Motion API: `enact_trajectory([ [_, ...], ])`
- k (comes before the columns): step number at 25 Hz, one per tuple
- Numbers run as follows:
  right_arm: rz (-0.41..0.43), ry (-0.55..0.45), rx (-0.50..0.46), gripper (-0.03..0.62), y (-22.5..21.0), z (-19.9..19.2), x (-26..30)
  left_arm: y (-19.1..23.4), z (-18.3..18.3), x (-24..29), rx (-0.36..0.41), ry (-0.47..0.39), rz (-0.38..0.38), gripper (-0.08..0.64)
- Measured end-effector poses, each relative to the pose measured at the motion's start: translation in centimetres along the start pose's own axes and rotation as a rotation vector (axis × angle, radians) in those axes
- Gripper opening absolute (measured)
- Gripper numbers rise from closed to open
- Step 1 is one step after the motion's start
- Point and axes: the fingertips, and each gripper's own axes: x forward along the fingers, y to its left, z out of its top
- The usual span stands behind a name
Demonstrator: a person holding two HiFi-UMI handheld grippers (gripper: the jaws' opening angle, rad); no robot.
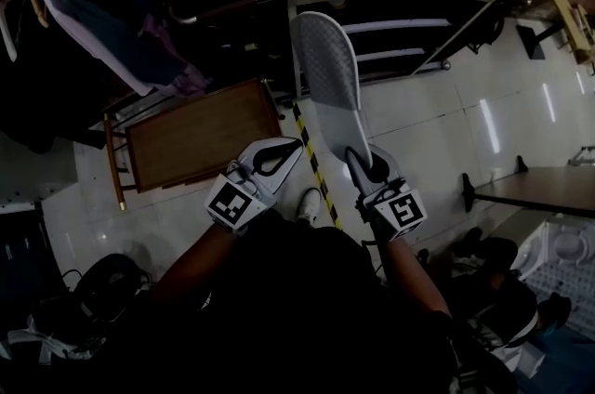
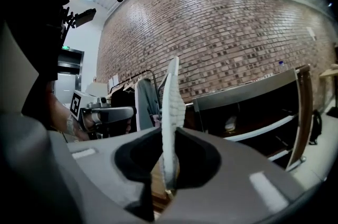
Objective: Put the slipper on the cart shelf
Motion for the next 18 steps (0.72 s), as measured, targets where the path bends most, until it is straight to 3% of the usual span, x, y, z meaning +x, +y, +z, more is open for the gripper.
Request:
enact_trajectory([
  [9, -0.135, 0.092, 0.018, 0.062, -6.5, -4.5, 1.5, 3.3, -1.1, 5.8, -0.016, 0.007, -0.122, 0.004],
  [14, -0.22, 0.173, 0.063, 0.062, -9.9, -7.1, 3.8, 6.3, -1.2, 8.9, -0.028, -0.021, -0.196, 0.005],
  [18, -0.233, 0.225, 0.148, 0.062, -11.6, -9.5, 6.3, 9.3, -1.8, 10.6, -0.035, -0.019, -0.211, 0.005],
])
